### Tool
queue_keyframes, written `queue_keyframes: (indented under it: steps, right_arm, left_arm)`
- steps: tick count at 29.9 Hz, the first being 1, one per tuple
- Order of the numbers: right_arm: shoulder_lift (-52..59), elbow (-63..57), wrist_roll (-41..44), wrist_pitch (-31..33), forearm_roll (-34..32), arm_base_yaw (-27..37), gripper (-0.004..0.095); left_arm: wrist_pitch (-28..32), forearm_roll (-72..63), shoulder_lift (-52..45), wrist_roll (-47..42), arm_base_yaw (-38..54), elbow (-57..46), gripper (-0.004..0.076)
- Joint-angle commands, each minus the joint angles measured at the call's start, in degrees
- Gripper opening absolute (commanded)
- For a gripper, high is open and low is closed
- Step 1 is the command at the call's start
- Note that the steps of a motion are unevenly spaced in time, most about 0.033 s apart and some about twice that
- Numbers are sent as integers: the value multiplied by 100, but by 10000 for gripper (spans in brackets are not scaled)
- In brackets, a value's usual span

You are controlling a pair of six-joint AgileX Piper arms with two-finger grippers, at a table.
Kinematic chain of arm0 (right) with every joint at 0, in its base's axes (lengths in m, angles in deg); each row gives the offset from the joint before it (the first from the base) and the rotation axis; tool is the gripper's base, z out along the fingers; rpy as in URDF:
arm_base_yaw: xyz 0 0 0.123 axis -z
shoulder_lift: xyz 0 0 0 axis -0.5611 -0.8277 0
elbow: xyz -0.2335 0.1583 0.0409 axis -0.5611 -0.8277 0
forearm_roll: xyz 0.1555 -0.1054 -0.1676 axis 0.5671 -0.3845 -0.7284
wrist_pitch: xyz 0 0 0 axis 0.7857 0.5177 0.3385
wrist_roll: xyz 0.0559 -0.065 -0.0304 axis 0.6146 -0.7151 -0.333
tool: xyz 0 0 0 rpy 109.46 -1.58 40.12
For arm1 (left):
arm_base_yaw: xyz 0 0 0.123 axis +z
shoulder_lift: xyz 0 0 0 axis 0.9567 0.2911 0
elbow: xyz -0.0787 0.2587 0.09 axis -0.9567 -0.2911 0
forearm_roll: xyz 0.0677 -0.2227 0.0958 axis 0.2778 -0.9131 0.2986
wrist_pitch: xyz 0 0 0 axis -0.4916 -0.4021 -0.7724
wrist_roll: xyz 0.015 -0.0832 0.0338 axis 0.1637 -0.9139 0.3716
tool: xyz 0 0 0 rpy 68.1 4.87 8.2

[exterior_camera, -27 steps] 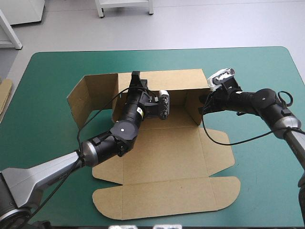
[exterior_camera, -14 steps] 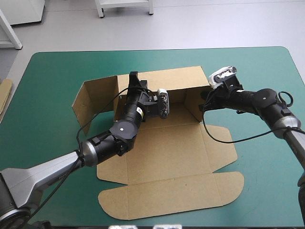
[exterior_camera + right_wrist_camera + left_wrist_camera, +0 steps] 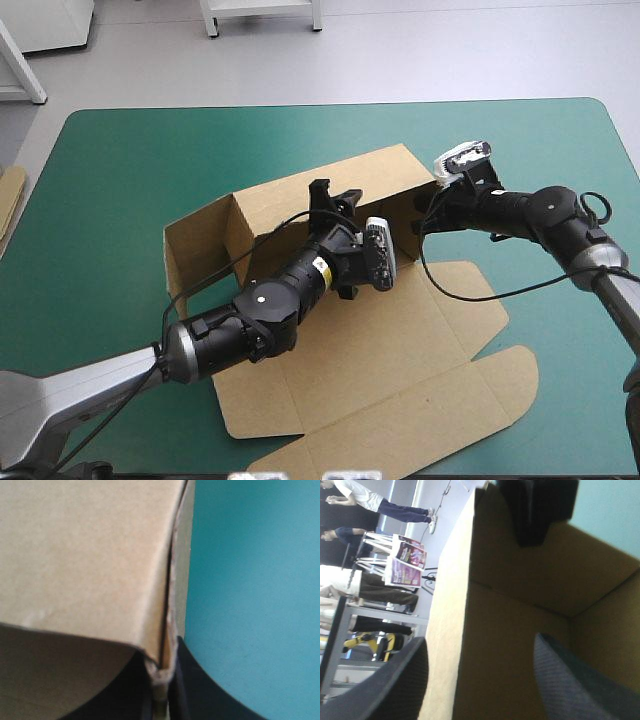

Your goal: Fold the box

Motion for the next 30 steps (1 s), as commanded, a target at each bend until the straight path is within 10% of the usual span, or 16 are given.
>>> queue_keyframes:
  steps: [1, 11, 30]
  right_arm:
    - [236, 181, 108, -138, 176, 1, -17]
    - [236, 181, 259, -128, 96, 1, -17]
    - [236, 181, 829, -149, -385, 12, -17]
  left_arm:
    - [11, -547, -434, -76, -310, 191, 452]
    - [118, -831, -649, -537, 449, 1034, 452]
    - [-265, -4341, -639, -184, 6260, 1929, 438]
